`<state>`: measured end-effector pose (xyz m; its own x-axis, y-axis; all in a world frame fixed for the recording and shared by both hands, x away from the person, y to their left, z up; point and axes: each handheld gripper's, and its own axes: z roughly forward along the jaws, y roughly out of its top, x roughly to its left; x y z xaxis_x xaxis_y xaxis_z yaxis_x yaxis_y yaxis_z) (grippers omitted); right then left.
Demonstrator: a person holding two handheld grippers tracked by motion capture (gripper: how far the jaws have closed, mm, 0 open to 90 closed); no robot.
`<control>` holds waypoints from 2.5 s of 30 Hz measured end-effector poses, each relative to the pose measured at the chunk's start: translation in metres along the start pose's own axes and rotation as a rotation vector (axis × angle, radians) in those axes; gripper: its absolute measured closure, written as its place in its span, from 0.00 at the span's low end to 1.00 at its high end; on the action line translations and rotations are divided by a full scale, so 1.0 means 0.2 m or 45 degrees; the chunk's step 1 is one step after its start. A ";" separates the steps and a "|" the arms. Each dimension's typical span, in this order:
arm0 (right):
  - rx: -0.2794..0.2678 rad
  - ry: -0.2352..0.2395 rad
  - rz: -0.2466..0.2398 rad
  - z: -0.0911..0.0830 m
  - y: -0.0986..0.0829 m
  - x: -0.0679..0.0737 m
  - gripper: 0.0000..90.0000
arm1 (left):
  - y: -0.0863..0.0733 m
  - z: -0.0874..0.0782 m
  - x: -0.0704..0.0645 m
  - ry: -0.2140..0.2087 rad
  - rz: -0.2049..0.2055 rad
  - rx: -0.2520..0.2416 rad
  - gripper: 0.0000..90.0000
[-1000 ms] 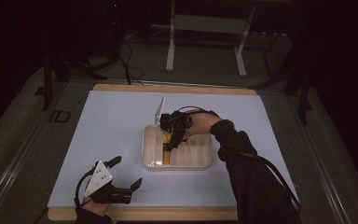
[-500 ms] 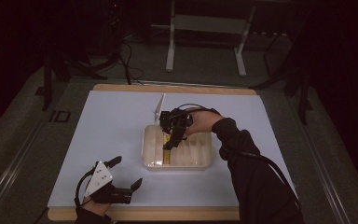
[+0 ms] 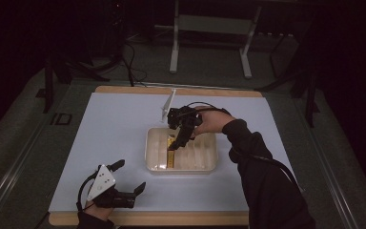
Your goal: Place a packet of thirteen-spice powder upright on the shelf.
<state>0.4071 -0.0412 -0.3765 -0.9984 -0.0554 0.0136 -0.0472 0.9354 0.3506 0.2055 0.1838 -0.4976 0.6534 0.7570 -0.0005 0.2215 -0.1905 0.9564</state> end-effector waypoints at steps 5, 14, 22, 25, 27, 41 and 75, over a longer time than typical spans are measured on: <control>0.012 0.004 0.031 -0.03 -0.02 -0.01 0.12 | 0.00 0.00 0.00 -0.001 -0.001 -0.001 0.00; 0.016 -0.054 0.118 -0.09 -0.08 -0.01 0.12 | 0.00 0.00 0.00 -0.004 -0.005 0.000 0.00; -0.024 -0.081 0.193 -0.13 -0.16 -0.02 0.12 | 0.00 0.00 0.00 -0.001 -0.011 -0.001 0.00; -0.029 -0.087 0.213 -0.14 -0.20 -0.01 0.12 | 0.00 0.00 0.00 -0.002 -0.008 0.001 0.00; -0.033 -0.087 0.218 -0.14 -0.21 0.00 0.12 | 0.00 0.00 0.00 -0.002 -0.008 0.001 0.00; -0.148 -0.198 0.376 -0.17 -0.41 0.03 0.12 | 0.00 0.01 0.00 -0.005 -0.011 0.006 0.00; -0.540 -0.609 0.825 -0.09 -0.90 0.22 0.14 | 0.00 0.02 0.00 0.000 -0.016 0.005 0.00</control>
<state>0.3720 -0.2173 -0.4221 -0.7363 0.6760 -0.0288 0.4496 0.5206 0.7258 0.2085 0.1821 -0.4985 0.6506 0.7593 -0.0123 0.2321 -0.1834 0.9552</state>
